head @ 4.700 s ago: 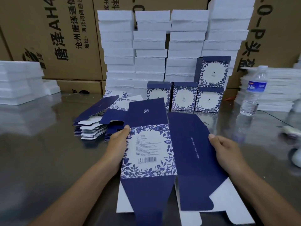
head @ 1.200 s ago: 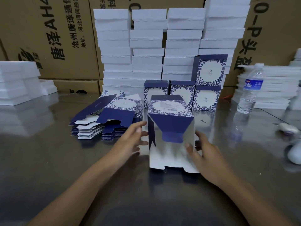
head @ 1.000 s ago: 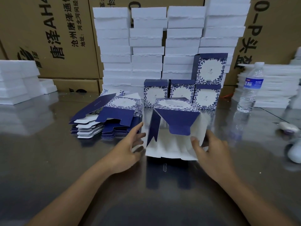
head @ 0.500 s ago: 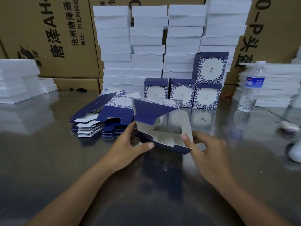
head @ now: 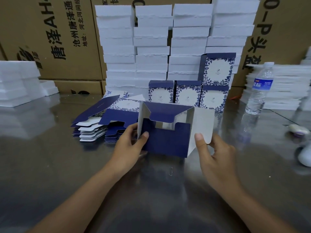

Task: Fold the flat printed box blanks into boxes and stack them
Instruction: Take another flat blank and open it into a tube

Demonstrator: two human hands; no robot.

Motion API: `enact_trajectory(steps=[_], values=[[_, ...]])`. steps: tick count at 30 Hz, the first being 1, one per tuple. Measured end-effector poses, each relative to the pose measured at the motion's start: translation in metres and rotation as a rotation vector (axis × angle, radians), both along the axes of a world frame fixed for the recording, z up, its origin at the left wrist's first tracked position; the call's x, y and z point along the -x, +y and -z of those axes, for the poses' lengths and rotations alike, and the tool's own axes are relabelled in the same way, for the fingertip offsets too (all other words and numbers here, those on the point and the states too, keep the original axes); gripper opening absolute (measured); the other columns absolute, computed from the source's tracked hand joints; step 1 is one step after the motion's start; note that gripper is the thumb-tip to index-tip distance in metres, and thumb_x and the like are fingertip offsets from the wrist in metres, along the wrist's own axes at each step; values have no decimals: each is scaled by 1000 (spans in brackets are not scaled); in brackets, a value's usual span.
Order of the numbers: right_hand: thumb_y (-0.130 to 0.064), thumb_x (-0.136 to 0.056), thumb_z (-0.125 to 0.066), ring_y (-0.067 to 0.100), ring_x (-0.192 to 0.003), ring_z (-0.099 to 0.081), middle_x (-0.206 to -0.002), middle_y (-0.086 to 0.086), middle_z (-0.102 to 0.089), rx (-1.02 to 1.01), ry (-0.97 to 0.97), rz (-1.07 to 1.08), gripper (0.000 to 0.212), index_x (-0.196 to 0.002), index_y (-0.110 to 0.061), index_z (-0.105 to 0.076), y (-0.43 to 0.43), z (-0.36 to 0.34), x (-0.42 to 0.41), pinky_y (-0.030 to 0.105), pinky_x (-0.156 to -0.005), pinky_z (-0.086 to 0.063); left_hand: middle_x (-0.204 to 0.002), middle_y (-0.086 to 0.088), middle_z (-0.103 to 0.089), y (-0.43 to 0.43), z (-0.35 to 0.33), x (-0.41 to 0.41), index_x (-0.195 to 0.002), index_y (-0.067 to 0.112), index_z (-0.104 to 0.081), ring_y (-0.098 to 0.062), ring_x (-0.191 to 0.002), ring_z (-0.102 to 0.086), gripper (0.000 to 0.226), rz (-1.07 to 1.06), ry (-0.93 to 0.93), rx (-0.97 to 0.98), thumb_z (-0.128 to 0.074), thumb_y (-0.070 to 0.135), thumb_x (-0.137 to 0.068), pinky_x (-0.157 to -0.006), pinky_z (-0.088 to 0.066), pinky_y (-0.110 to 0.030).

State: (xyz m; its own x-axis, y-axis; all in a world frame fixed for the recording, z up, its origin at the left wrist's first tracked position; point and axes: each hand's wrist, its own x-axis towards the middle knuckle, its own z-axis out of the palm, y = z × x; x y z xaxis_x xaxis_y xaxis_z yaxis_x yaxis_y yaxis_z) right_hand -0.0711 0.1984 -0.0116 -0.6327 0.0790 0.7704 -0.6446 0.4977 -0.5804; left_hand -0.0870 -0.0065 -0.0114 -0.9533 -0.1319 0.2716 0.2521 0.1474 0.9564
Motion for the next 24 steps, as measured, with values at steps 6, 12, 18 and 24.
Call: enact_trajectory(steps=[6,12,18,24], values=[[-52,-79,-55,5,-99,-54,-106,-18,-54,-248,-244,-12,45,-117,-33,-40,-1,10,3,30,-82,-46,-100,1,-67,7,0,-2,-115,14,-59,-10,-84,-63,22,-147,19,55,-55,10,-94,-64,-51,-21],[-64,-83,-37,18,-62,-54,-55,-6,-52,-330,-607,189,54,-56,-17,-46,-7,9,-1,33,-60,-42,-99,1,-66,10,1,-6,-96,29,-54,-14,-90,-62,30,-178,14,101,-53,-1,-92,-76,-54,-30],[-34,-94,-51,2,-32,-38,-33,-10,-45,166,-684,-19,49,-50,-14,-48,-10,3,2,12,-38,-28,-105,9,-64,17,-1,-12,-105,30,-53,8,-79,-63,35,-103,82,67,-54,-2,-91,-75,-55,-25],[-26,-96,-50,3,-36,-33,-36,-9,-43,383,-570,-60,44,-54,-13,-46,-14,0,2,17,-41,-27,-110,3,-57,24,-5,-13,-114,25,-47,-6,-92,-60,27,-84,0,-48,-60,20,-91,-82,-55,-29]])
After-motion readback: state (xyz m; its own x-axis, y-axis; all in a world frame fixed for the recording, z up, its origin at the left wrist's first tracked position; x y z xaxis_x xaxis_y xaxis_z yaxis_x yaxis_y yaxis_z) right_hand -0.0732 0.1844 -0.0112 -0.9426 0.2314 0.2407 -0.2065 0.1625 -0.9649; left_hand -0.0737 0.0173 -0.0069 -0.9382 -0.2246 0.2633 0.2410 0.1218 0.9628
